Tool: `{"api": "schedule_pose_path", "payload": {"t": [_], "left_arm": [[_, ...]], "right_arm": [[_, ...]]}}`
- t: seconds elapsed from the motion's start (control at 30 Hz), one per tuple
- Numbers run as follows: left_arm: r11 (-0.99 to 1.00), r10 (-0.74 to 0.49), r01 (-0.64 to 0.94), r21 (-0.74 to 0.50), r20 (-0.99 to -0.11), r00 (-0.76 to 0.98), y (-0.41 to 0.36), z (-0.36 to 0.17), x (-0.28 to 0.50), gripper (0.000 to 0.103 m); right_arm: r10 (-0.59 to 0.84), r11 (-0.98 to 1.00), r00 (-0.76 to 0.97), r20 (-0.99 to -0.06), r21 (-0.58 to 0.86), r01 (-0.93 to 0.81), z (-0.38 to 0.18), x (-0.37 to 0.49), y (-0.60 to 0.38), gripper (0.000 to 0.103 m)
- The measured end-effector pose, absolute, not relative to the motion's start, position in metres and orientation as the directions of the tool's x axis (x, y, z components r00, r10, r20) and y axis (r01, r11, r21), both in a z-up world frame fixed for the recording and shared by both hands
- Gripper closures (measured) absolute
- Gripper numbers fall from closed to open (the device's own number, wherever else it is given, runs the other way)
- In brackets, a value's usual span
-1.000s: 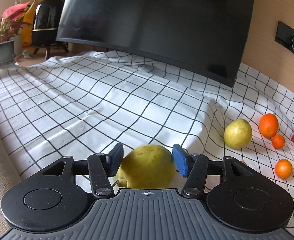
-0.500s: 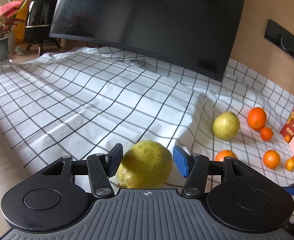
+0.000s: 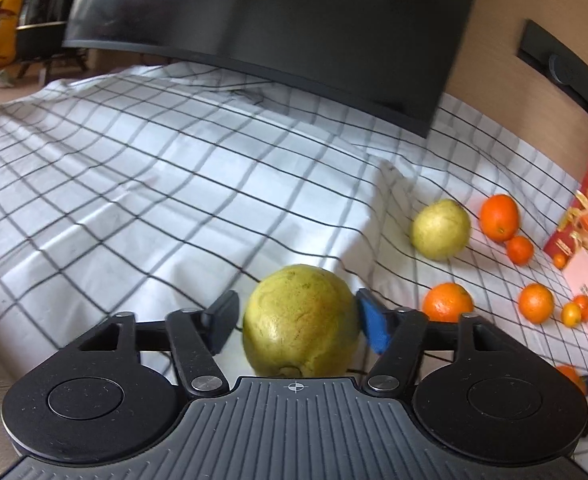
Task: Organize fruits
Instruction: 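Close the left tool on a green pear while the right tool grasps a tangerine, then carry the pear with the left tool into the pink box while the right drops its tangerine there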
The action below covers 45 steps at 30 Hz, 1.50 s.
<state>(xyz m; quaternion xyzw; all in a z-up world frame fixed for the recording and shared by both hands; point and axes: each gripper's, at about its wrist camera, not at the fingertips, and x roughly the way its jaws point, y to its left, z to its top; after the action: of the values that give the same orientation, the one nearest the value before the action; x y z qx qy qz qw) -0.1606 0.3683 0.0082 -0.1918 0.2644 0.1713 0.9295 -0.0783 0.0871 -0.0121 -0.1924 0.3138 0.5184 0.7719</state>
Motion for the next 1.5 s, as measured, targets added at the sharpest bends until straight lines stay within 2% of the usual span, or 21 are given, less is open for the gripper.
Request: {"api": "schedule_pose_path", "payload": {"t": [0.17,0.37,0.47,0.73,0.87,0.97,1.03,1.13,1.2,1.3,1.5], "left_arm": [[0.914,0.281,-0.393,-0.097,-0.549,0.787,0.339,0.01,-0.163,0.039],[0.944,0.246,-0.325,-0.06,-0.529,0.812,0.295,0.022,-0.166,0.039],[0.976,0.141,-0.207,-0.072,-0.514,0.846,0.251,0.032,-0.155,0.039],[0.94,-0.324,0.205,-0.273,-0.522,0.789,0.126,0.041,-0.089,0.039],[0.903,-0.426,0.334,-0.271,-0.461,0.778,0.068,0.073,-0.042,0.039],[0.877,-0.473,0.355,-0.324,-0.447,0.759,0.035,0.1,0.013,0.039],[0.884,-0.457,0.323,-0.339,-0.474,0.753,0.018,0.107,0.051,0.039],[0.928,-0.361,0.238,-0.287,-0.532,0.766,0.003,0.108,0.098,0.039],[0.941,-0.325,0.204,-0.27,-0.561,0.761,-0.004,0.101,0.113,0.039],[0.949,-0.313,0.214,-0.232,-0.61,0.728,-0.016,0.086,0.132,0.039],[0.966,-0.26,0.192,-0.175,-0.693,0.673,-0.039,0.053,0.167,0.039]], "right_arm": [[0.682,0.46,0.318,-0.659,0.047,-0.887,-0.001,-0.062,0.027,0.055],[0.601,0.631,0.497,-0.625,-0.01,-0.775,0.003,-0.041,-0.067,0.055],[0.542,0.702,0.571,-0.617,-0.042,-0.711,0.003,-0.037,-0.105,0.055],[0.448,0.779,0.647,-0.617,-0.086,-0.622,-0.002,-0.041,-0.178,0.055],[0.423,0.813,0.719,-0.551,-0.12,-0.57,0.025,-0.038,-0.197,0.055],[0.403,0.842,0.783,-0.474,-0.143,-0.52,0.058,-0.026,-0.2,0.055],[0.366,0.871,0.829,-0.423,-0.16,-0.465,0.079,-0.01,-0.196,0.055],[0.295,0.902,0.868,-0.4,-0.182,-0.391,0.095,0.019,-0.187,0.055],[0.253,0.929,0.867,-0.43,-0.142,-0.342,0.1,0.039,-0.189,0.055],[0.293,0.937,0.831,-0.473,-0.032,-0.349,0.103,0.051,-0.201,0.055],[0.277,0.936,0.83,-0.484,-0.061,-0.348,0.102,0.049,-0.208,0.055]]}}
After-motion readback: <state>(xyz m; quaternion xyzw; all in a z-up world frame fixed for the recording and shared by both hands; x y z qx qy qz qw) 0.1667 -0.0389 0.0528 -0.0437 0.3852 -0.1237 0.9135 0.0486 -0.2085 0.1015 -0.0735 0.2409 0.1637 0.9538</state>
